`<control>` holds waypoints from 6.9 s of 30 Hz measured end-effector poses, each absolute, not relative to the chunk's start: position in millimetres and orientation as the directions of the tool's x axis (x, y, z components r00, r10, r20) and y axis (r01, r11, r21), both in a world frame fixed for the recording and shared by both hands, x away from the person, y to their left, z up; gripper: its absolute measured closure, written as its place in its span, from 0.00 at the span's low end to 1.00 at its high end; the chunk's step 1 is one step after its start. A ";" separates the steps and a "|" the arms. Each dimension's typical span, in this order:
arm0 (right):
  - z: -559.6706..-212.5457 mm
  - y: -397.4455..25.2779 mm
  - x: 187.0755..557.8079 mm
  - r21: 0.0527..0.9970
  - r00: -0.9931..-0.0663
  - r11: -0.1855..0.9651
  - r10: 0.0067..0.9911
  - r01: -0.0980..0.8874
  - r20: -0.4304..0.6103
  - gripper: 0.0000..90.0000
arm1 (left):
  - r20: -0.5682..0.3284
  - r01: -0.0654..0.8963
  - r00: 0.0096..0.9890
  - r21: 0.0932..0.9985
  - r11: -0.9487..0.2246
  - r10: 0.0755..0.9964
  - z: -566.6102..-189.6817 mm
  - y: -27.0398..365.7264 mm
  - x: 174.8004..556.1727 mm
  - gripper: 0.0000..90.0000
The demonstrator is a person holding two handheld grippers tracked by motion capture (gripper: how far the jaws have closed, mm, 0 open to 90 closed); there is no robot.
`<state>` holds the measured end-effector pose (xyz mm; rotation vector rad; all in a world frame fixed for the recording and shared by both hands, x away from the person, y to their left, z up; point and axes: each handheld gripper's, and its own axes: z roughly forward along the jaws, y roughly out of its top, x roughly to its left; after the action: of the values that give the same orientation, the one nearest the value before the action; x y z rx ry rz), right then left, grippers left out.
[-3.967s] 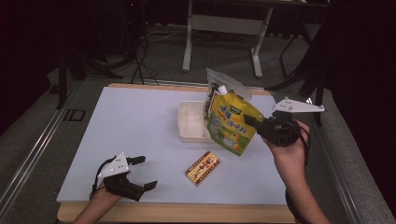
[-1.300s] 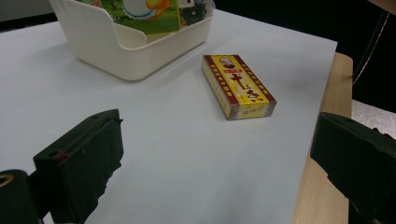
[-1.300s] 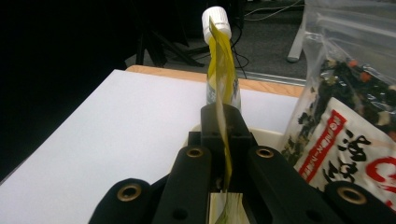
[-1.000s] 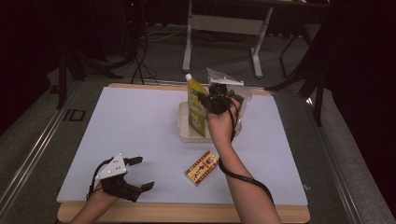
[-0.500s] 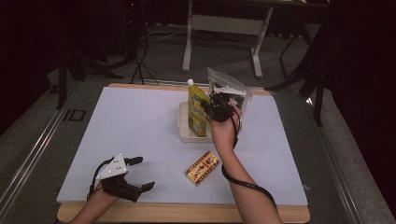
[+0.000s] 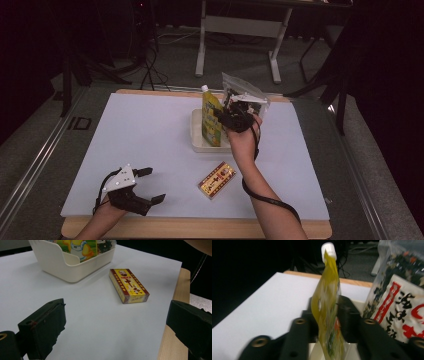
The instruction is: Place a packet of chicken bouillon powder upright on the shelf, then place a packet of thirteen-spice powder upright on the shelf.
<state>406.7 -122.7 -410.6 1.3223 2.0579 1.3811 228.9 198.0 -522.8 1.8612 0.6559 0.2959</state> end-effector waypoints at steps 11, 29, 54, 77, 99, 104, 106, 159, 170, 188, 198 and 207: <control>-391.6 -134.2 389.1 0.892 -0.589 0.114 0.786 0.437 0.188 0.27 | -0.121 0.298 0.806 0.929 -0.220 0.579 -518.4 198.7 228.6 0.04; -386.6 -174.7 327.0 0.920 -0.744 0.201 0.656 0.336 0.128 0.17 | -0.136 0.379 0.797 0.871 -0.312 0.588 -507.1 182.0 228.5 0.02; -422.6 -225.7 270.5 0.909 -0.785 0.274 0.614 0.315 0.087 0.18 | -0.169 0.431 0.775 0.847 -0.313 0.609 -488.3 163.1 239.0 0.02; -432.3 -269.4 237.9 0.917 -0.750 0.283 0.661 0.280 0.024 0.15 | -0.170 0.453 0.811 0.787 -0.417 0.560 -487.6 98.0 262.6 0.02; -432.3 -277.1 230.0 0.928 -0.710 0.246 0.703 0.279 0.027 0.11 | -0.185 0.537 0.774 0.699 -0.472 0.606 -497.0 28.0 295.6 0.02; -432.9 -277.7 230.5 0.926 -0.706 0.245 0.708 0.286 0.030 0.12 | -0.193 0.567 0.756 0.670 -0.479 0.625 -504.6 13.4 301.8 0.03; -433.5 -277.0 230.4 0.924 -0.707 0.249 0.707 0.290 0.032 0.12 | -0.187 0.579 0.742 0.663 -0.474 0.644 -508.8 7.6 303.3 0.03; -431.5 -281.3 231.5 0.923 -0.692 0.233 0.720 0.307 0.049 0.11 | -0.128 0.534 0.782 0.641 -0.551 0.610 -511.4 1.9 296.1 0.36; -426.2 -278.8 229.0 0.921 -0.711 0.247 0.702 0.300 0.044 0.12 | -0.115 0.498 0.777 0.713 -0.493 0.618 -496.5 24.6 285.5 0.36; -421.4 -258.2 233.5 0.914 -0.737 0.291 0.676 0.281 0.011 0.12 | -0.137 0.412 0.794 0.838 -0.358 0.592 -484.1 49.2 264.7 0.36; -413.7 -231.1 233.9 0.925 -0.762 0.268 0.646 0.269 0.035 0.17 | -0.138 0.365 0.782 0.892 -0.267 0.608 -481.1 62.7 258.8 0.36; -408.7 -205.7 240.1 0.935 -0.766 0.244 0.641 0.258 0.044 0.27 | -0.133 0.303 0.798 0.931 -0.201 0.588 -483.5 73.0 254.8 0.36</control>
<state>240.1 -205.7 -408.7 0.8277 2.1744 1.5307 254.8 73.0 -483.5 1.8016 0.6868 0.2994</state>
